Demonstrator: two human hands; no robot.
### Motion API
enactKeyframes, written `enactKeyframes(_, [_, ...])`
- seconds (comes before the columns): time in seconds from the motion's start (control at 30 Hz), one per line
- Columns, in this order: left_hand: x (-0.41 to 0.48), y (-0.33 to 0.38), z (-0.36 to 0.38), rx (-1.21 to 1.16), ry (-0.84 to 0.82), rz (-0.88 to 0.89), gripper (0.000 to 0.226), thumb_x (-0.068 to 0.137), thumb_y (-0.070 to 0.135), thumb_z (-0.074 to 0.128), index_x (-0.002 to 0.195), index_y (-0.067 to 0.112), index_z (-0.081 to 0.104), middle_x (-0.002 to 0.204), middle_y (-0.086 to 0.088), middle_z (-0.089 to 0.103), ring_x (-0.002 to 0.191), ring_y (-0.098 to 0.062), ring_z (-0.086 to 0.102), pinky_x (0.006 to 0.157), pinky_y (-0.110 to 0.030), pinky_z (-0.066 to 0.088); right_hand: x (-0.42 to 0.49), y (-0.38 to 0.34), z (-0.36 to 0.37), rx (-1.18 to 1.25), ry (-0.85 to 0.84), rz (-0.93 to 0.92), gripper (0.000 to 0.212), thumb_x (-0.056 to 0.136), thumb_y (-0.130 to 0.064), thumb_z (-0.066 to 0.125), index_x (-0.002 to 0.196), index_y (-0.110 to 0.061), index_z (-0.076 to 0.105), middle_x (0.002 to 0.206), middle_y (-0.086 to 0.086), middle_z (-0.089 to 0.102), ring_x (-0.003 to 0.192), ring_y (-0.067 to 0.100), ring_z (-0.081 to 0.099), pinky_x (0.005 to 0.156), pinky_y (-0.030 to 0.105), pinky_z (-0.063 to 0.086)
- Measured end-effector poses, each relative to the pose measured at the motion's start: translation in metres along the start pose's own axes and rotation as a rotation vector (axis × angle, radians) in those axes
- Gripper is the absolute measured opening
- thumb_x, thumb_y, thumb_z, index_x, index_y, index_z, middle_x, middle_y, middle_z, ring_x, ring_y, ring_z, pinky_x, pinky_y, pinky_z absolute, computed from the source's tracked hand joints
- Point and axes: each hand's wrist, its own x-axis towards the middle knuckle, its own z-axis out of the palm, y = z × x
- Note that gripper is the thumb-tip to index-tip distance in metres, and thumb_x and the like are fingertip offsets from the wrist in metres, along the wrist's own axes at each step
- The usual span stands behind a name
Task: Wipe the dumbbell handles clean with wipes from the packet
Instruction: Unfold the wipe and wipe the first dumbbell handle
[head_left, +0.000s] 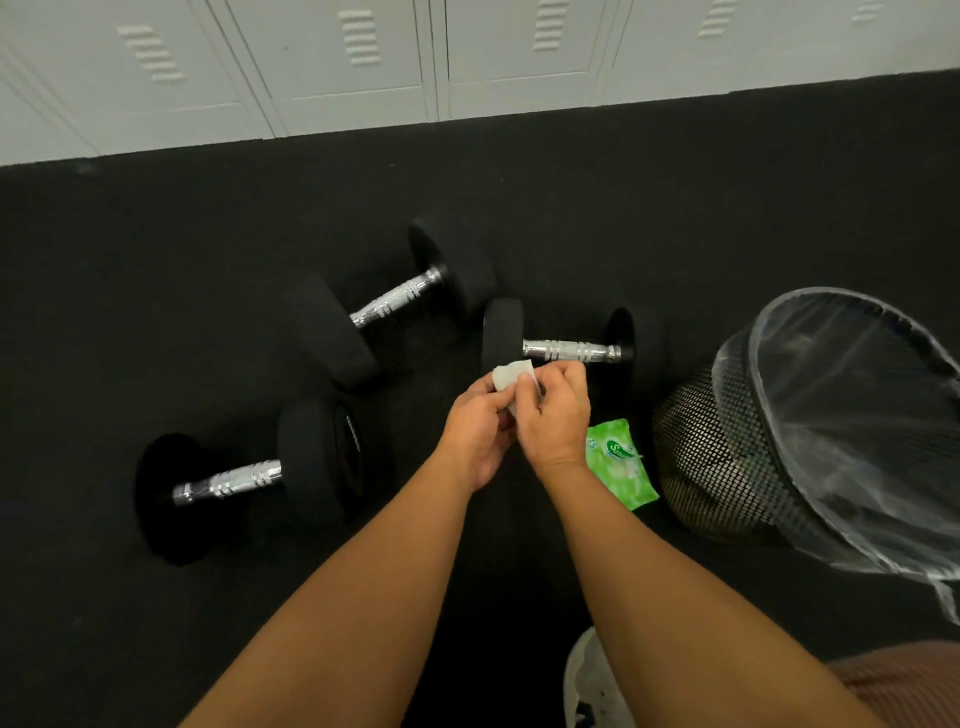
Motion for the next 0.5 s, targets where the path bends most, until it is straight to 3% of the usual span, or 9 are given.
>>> enactKeyframes(0.2, [-0.03,0.013,-0.023,-0.074,0.076,0.061,0.031,0.097,0.019,0.047,0.126,0.013,0.057,0.114,-0.01,0.068,0.1,-0.022,0.066,0.077,-0.036,0.055,-0.009,-0.047,-0.004,0.161,-0.154,0.104,0.018,0.093,-0.019,0.052,0.084,-0.006,0.06,0.069,0.001,0.057,0.061,0.008,0.051,0.057,0.018,0.041])
enactKeyframes(0.33, [-0.047,0.025,-0.038,-0.118,0.108,0.106,0.033,0.097,0.021,0.047,0.128,0.012,0.056,0.118,-0.011,0.066,0.107,-0.026,0.064,0.082,-0.039,0.055,-0.011,-0.076,-0.001,0.261,-0.249,0.164,0.016,0.096,-0.023,0.048,0.086,-0.011,0.054,0.076,-0.001,0.055,0.071,0.012,0.053,0.067,0.032,0.048])
enactKeyframes(0.5, [-0.071,0.043,-0.058,-0.097,0.055,0.175,0.032,0.096,0.009,0.046,0.127,0.009,0.055,0.12,-0.012,0.065,0.108,-0.025,0.063,0.084,-0.038,0.054,-0.017,-0.109,0.005,0.297,-0.372,0.164,0.014,0.097,-0.024,0.045,0.096,-0.014,0.054,0.094,0.006,0.061,0.088,0.021,0.059,0.079,0.045,0.054])
